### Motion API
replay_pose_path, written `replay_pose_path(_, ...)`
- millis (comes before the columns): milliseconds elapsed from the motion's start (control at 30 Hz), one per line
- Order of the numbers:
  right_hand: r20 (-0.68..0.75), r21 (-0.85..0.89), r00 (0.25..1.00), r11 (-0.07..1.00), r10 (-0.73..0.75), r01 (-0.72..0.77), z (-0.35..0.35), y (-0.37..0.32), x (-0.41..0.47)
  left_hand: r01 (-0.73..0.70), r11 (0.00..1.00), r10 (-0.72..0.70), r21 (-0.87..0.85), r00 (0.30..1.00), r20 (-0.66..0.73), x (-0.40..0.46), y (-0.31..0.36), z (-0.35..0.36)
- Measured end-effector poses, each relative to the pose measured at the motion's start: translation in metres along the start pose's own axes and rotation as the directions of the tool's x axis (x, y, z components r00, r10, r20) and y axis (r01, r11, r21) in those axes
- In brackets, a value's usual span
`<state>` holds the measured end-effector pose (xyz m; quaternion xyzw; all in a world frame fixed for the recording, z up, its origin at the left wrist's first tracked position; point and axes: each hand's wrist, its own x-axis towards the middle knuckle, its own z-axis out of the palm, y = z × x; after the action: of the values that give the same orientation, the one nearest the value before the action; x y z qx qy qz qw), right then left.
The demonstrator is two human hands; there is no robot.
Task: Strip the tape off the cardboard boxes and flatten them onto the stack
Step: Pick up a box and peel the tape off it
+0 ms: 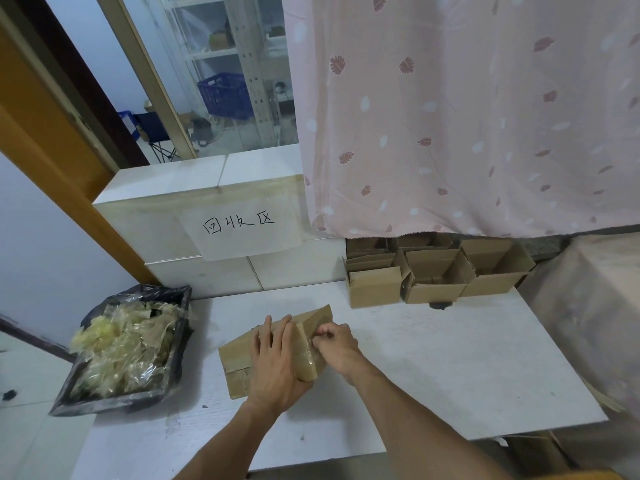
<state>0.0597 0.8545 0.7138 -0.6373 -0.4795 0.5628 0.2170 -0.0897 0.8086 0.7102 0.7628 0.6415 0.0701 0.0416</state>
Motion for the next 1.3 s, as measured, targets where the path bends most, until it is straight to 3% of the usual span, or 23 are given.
replay_pose_path(233, -0.059, 0.147, 0.998, 0.988, -0.029, 0.037, 0.011, 0.006, -0.008, 0.031, 1.0, -0.031, -0.003, 0.999, 0.008, 0.004, -0.005, 0.0)
replay_pose_path(500, -0.16, 0.19, 0.979, 0.97, -0.123, 0.153, 0.006, 0.011, 0.001, 0.031, 0.999, -0.031, 0.009, 1.0, 0.001, 0.007, -0.004, -0.004)
replay_pose_path(633, -0.188, -0.022, 0.969, 0.987, -0.159, 0.157, 0.006, 0.006, 0.003, 0.029, 0.999, -0.03, 0.018, 0.999, 0.023, 0.008, -0.001, -0.002)
replay_pose_path(733, -0.18, -0.256, 0.956, 0.949, -0.233, 0.184, 0.009, 0.003, -0.001, 0.123, 0.992, -0.124, 0.018, 0.991, 0.04, 0.013, -0.001, -0.001)
replay_pose_path(833, -0.142, -0.345, 0.954, 0.917, -0.263, 0.201, 0.01, 0.002, -0.006, 0.19, 0.98, -0.195, 0.064, 0.977, 0.085, 0.022, -0.008, -0.003)
replay_pose_path(1067, -0.239, 0.026, 0.957, 0.984, -0.164, 0.175, 0.006, -0.004, -0.01, 0.189, 0.976, -0.2, 0.109, 0.975, 0.1, 0.039, 0.001, -0.005)
replay_pose_path(1200, -0.3, -0.02, 0.932, 0.979, -0.201, 0.205, 0.0, -0.005, -0.008, 0.17, 0.964, -0.202, 0.202, 0.968, 0.147, 0.037, 0.003, -0.002)
replay_pose_path(1300, -0.256, -0.094, 0.928, 0.962, -0.273, 0.257, 0.001, -0.013, -0.011, 0.178, 0.96, -0.218, 0.215, 0.959, 0.181, 0.034, 0.004, 0.004)
